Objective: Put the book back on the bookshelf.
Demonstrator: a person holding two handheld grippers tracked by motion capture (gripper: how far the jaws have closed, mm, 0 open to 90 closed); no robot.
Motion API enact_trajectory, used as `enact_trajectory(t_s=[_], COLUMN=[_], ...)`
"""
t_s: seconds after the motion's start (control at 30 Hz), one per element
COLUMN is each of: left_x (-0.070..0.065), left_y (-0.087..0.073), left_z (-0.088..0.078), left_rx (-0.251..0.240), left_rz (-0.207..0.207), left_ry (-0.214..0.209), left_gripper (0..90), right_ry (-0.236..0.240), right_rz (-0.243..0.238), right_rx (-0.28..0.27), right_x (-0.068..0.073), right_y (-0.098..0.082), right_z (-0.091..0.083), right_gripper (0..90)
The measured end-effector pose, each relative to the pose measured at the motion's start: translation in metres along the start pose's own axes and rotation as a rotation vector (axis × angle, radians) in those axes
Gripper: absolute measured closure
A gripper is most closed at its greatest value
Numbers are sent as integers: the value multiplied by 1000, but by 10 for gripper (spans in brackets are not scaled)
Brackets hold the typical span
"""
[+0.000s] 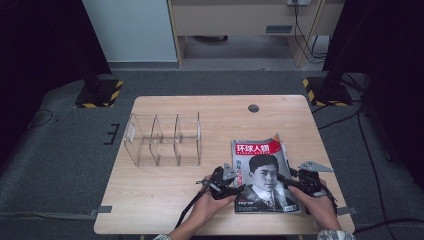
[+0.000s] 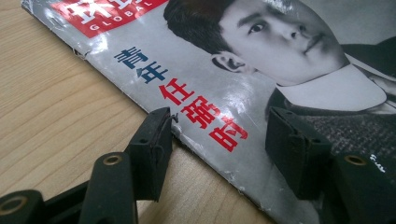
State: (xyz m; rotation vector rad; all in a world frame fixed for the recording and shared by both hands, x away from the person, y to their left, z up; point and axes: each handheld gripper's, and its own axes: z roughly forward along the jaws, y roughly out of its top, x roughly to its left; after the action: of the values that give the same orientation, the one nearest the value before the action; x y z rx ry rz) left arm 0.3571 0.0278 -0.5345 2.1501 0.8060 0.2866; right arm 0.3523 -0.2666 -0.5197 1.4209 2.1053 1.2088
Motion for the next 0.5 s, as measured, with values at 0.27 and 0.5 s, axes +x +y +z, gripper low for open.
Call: enact_trajectory(t_s=[0.27, 0.5], left_x=[0, 0], left_y=[0, 0], left_z=[0, 0], left_rx=[0, 0], left_rz=[1, 6], left_ry=[-1, -5], left_gripper=[406, 415], right_ry=[5, 46], right_rz=[-42, -60], right_rx=[57, 11], right_x=[-5, -1], right_y=[6, 11], right_z=[12, 4], right_gripper=[366, 405])
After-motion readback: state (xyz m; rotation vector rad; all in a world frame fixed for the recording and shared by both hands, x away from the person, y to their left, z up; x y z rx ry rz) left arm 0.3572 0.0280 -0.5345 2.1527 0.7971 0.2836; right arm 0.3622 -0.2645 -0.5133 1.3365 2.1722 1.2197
